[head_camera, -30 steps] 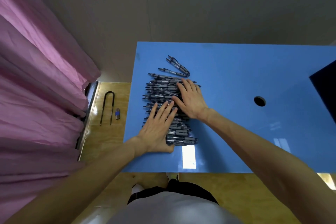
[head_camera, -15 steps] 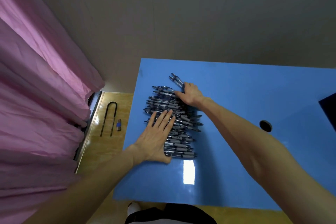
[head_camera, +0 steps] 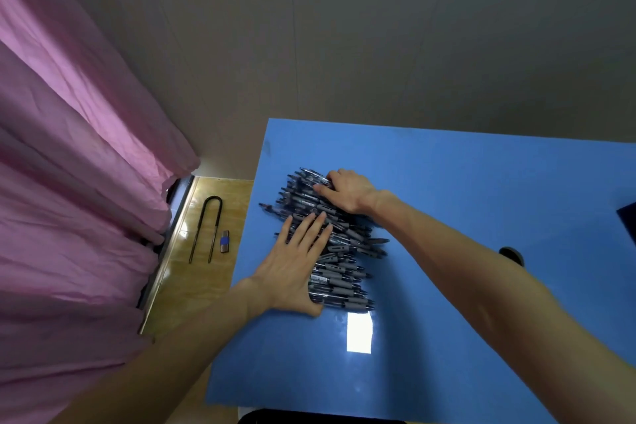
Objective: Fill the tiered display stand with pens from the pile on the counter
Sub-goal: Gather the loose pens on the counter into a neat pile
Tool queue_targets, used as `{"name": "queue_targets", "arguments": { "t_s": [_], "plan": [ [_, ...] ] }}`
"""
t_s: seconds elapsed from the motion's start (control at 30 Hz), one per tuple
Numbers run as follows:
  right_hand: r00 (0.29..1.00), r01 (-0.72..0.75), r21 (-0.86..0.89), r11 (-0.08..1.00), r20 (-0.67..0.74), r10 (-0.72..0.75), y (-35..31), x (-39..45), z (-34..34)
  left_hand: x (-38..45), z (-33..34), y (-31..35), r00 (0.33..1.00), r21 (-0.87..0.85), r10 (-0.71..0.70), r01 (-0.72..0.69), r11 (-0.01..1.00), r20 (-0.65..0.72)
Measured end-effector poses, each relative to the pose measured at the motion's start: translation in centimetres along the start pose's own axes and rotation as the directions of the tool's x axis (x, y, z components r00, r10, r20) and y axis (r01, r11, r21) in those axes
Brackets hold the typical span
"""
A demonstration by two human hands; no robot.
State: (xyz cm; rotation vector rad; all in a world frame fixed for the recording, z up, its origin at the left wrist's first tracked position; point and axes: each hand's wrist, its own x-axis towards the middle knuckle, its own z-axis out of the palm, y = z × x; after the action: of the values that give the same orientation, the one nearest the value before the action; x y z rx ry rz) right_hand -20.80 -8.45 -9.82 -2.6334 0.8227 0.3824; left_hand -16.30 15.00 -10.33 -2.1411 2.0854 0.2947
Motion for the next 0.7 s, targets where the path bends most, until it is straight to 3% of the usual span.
{"name": "queue_targets", "arguments": {
  "t_s": [0.37,0.7],
  "plan": [
    [0.998,-0.001,0.126,0.992,0.056,-0.006,0.0,-1.9,0.2,-0.4,0.4,-0.1,0.991,-0.103,0.105,-0.114,0.988,-0.083],
    [1.000,-0.013,-0.088,0.996,-0.017,0.012,-0.9,-1.4,0.5,-0.2,0.4,-0.4,0.991,-0.089,0.110,-0.117,0.989,-0.082]
  ]
}}
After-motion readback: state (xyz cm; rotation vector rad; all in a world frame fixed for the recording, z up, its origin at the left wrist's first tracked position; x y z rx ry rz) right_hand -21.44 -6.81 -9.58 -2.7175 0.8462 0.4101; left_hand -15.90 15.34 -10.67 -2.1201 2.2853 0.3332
